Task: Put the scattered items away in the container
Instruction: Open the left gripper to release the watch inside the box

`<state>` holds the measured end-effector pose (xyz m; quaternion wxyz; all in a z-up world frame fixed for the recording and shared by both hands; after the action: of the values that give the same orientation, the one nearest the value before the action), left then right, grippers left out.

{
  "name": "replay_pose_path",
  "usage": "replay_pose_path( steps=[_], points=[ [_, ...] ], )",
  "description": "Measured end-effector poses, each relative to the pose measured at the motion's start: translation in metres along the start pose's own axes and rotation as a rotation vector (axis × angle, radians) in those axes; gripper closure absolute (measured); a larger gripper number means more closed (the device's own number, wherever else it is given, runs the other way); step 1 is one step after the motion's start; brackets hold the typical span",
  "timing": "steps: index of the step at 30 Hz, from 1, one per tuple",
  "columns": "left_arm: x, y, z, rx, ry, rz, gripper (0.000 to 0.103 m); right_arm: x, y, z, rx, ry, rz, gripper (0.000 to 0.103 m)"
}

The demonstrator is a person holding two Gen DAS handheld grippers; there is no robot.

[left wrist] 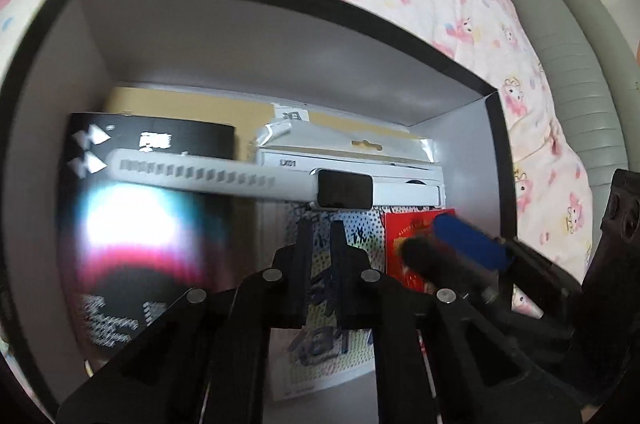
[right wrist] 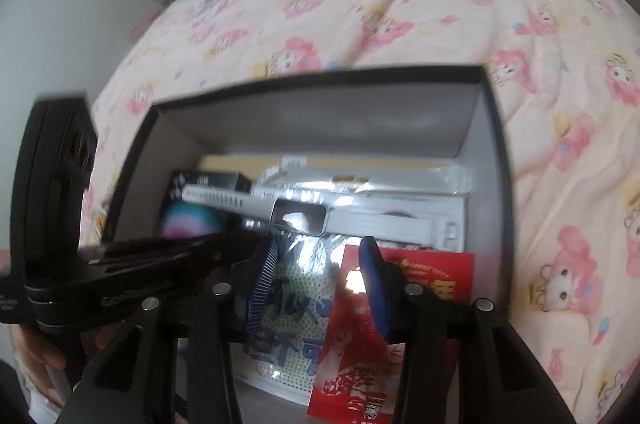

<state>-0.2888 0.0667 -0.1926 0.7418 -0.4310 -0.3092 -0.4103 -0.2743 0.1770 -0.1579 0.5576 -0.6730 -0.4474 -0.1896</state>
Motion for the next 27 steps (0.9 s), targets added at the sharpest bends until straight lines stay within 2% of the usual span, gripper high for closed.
replay_pose_path(
  steps=[3,8,13,16,19,22,27],
  points=[
    [-0.006,-0.007,-0.004,0.034,0.016,-0.002,0.099,-0.018,-0.002,0.002,0.015,0.026,-0.033,0.069],
    [-0.017,-0.024,-0.009,0.035,-0.004,-0.010,0.099,-0.047,-0.014,0.008,-0.030,0.015,-0.072,0.069],
    [-0.024,-0.043,-0.010,0.053,-0.010,0.001,0.099,-0.060,-0.032,0.012,-0.040,0.020,-0.054,0.069],
    [-0.024,-0.053,-0.014,0.063,-0.004,0.019,0.099,-0.058,-0.041,0.019,-0.104,0.009,-0.044,0.069],
    [-0.022,-0.062,-0.018,0.060,-0.012,0.040,0.099,-0.052,-0.042,0.020,-0.086,0.018,-0.021,0.069],
    [-0.029,-0.061,-0.021,0.068,-0.009,0.006,0.099,-0.059,-0.036,0.022,-0.092,0.007,-0.059,0.069],
    [-0.030,-0.059,-0.011,0.018,-0.027,-0.002,0.099,-0.062,-0.041,0.018,-0.062,0.017,-0.043,0.069]
  ],
)
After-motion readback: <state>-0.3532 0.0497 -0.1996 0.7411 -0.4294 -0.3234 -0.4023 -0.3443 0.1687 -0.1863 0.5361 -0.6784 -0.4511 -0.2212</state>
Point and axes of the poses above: each gripper's, at about its wrist camera, not at the fingertips, and x roughly against the way its jaws point, z to its right, y to its underside, the point moved 6 cm from there along -x, roughly the way its jaws point, and after that the axes turned 15 degrees about z, right-handed, at the moved point
